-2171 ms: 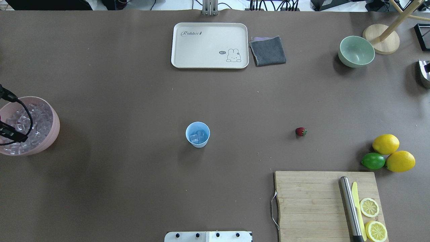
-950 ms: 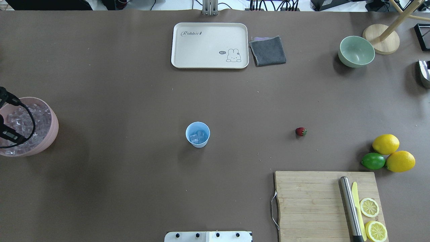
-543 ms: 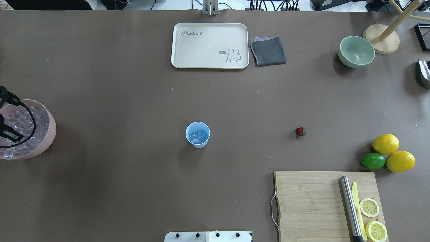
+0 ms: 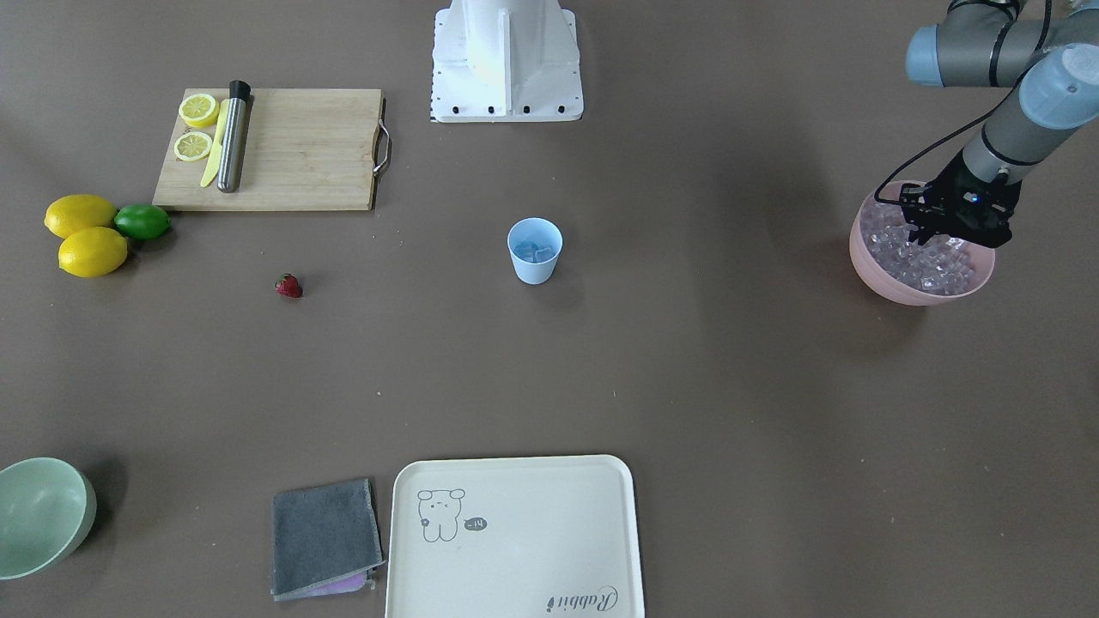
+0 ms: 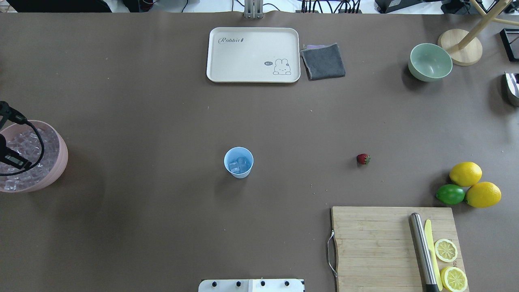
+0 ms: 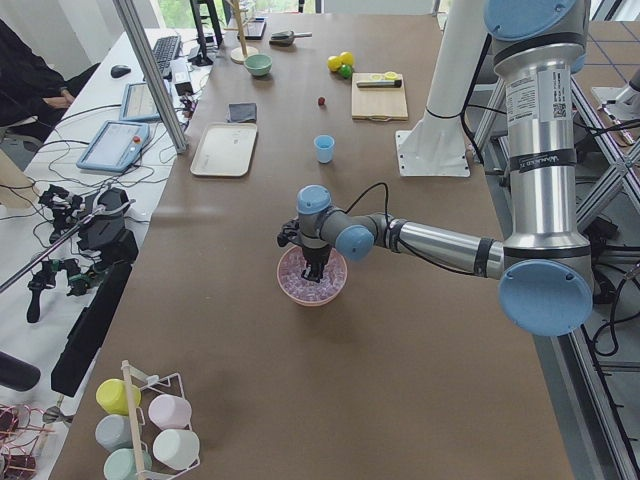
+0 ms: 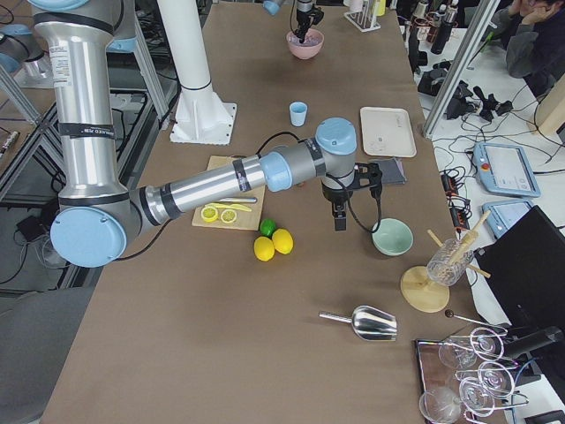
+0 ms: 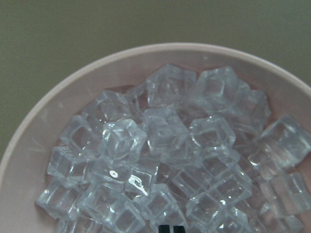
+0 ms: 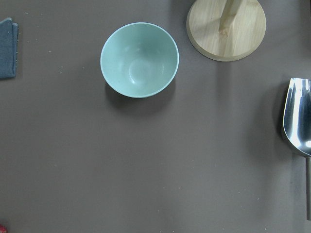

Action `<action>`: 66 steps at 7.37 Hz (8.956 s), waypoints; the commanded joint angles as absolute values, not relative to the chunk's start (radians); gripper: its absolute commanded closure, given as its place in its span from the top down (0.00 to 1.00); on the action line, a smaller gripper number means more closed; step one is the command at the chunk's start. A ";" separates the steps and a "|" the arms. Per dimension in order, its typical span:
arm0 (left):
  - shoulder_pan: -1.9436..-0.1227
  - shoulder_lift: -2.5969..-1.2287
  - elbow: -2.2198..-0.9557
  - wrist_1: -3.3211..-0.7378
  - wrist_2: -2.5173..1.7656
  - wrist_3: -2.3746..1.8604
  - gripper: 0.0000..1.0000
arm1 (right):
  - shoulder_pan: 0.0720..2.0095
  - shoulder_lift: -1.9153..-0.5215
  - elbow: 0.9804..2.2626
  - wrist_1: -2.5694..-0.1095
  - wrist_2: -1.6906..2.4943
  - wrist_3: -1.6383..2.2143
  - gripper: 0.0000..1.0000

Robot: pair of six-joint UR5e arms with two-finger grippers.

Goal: Put ice and strawberries in cup
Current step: 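Close the left gripper on an ice cube in the pink bowl, then lift the ice cube and carry it with the left gripper over the blue cup, then open the left gripper to drop the ice cube into the blue cup, then withdraw the left arm away from the cup while the right arm starts moving, then lower the right gripper onto the red strawberry and close it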

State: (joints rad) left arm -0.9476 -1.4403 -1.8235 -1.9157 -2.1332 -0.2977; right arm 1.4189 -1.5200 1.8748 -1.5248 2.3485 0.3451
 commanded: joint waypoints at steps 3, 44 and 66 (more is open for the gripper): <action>-0.954 -1.425 -1.825 -1.913 -2.143 -0.298 0.93 | 1.417 -1.517 1.876 -1.525 2.349 0.345 1.00; -0.509 -2.192 -1.736 -1.950 -1.824 -1.273 0.97 | 1.422 -1.529 1.848 -1.526 2.347 0.345 1.00; -1.404 -1.845 -2.000 -1.264 -2.204 -0.043 0.98 | 0.641 -1.394 1.766 -1.143 1.919 0.968 0.84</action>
State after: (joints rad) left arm -1.4035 -1.8439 -2.0007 -1.2640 -2.2032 -0.0429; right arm 0.6550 -1.3964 1.7836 -1.1424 1.9261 0.9688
